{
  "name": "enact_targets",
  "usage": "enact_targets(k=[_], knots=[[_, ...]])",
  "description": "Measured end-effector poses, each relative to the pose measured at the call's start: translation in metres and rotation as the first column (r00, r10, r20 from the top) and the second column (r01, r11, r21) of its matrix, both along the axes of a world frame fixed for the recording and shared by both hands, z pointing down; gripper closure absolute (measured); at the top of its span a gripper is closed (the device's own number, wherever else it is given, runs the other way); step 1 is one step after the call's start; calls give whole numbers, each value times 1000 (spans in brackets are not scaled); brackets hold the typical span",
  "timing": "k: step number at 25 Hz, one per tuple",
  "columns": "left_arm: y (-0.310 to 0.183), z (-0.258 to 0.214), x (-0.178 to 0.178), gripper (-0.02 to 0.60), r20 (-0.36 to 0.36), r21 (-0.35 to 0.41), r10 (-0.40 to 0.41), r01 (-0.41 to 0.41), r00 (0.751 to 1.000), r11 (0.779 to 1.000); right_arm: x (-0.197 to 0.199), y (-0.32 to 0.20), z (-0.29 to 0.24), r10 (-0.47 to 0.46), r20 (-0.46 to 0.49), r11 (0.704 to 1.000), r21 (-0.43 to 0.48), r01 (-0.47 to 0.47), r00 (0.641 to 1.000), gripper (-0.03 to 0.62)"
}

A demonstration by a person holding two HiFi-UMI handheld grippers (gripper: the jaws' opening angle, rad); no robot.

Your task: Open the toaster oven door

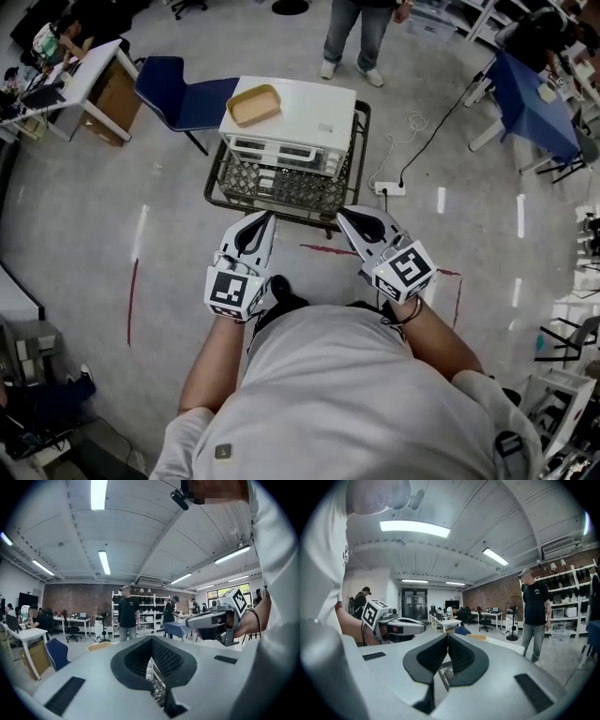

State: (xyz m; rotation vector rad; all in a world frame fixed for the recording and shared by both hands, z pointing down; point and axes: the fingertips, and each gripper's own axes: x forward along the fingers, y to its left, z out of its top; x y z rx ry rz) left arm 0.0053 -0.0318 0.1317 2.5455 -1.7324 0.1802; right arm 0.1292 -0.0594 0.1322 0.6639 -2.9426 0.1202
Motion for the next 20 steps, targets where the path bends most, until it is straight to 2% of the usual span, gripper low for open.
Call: enact_targets(k=[7, 11, 17, 20], knots=[[-18, 4, -59, 565, 6, -7, 67, -67, 998, 998, -61, -12, -2, 40, -2, 999, 8, -39, 999, 574], [-29, 10, -92, 565, 45, -4, 112, -112, 993, 994, -94, -19, -1, 54, -14, 998, 14, -54, 998, 574], [-54, 15, -112, 565, 65, -45, 171, -168, 983, 985, -125, -38, 6, 59, -63, 998, 17, -58, 996, 572], [-69, 24, -114, 565, 106, -60, 187, -181, 977, 982, -130, -50, 17, 60, -99, 998, 24, -58, 993, 572]])
